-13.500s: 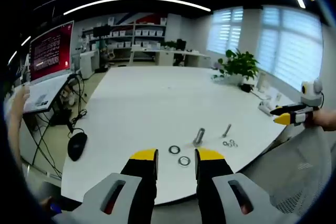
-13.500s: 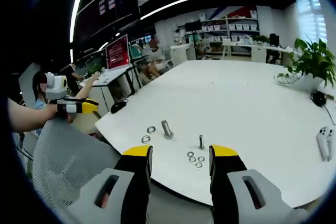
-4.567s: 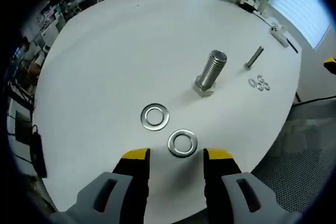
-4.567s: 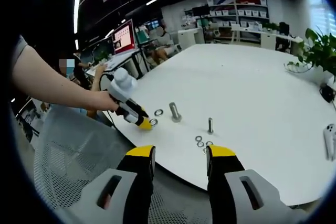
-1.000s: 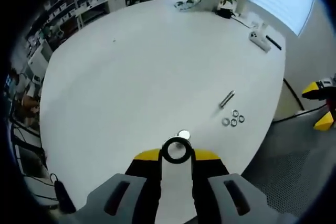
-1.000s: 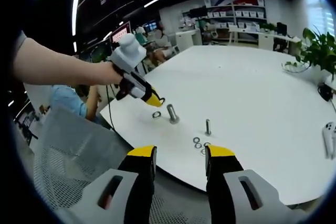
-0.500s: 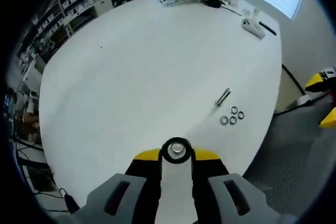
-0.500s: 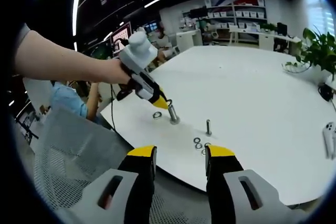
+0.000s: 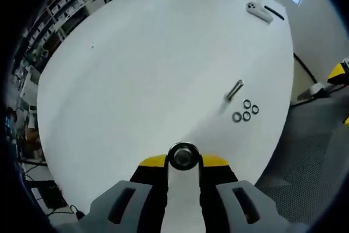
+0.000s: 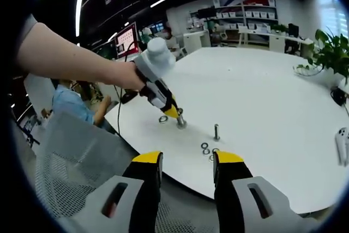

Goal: Place the washer onto the threaded stud by aligning its center hole with the stud, sliding it down to the base, and recovering from edge contact or off-axis alignment until the washer reaches the visible bottom stop.

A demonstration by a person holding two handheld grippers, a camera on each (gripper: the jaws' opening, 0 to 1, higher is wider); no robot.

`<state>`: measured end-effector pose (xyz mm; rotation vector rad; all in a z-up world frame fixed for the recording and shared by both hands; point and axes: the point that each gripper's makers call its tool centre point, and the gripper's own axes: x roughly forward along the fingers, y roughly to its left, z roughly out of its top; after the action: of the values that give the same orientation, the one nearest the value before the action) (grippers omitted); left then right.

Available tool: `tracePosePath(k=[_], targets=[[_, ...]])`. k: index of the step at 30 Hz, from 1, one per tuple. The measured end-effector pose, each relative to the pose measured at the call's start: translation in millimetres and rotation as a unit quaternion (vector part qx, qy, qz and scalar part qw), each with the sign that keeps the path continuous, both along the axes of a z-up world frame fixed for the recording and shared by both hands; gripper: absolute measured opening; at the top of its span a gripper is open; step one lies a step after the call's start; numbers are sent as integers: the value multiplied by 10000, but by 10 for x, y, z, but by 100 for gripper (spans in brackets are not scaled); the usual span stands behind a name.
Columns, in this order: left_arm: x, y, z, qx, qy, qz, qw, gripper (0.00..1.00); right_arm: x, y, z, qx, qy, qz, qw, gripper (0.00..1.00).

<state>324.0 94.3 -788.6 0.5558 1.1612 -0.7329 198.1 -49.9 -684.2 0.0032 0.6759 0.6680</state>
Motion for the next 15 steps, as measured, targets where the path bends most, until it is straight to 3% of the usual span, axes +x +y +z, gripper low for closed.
tracePosePath(k=[6, 15], targets=[[-25, 6, -154, 279, 50, -240, 9993, 19, -1, -3, -5, -25, 3, 2, 10000, 39], [-53, 41, -316, 356, 138, -209, 9991, 19, -8, -4, -6, -46, 15, 1, 10000, 39]])
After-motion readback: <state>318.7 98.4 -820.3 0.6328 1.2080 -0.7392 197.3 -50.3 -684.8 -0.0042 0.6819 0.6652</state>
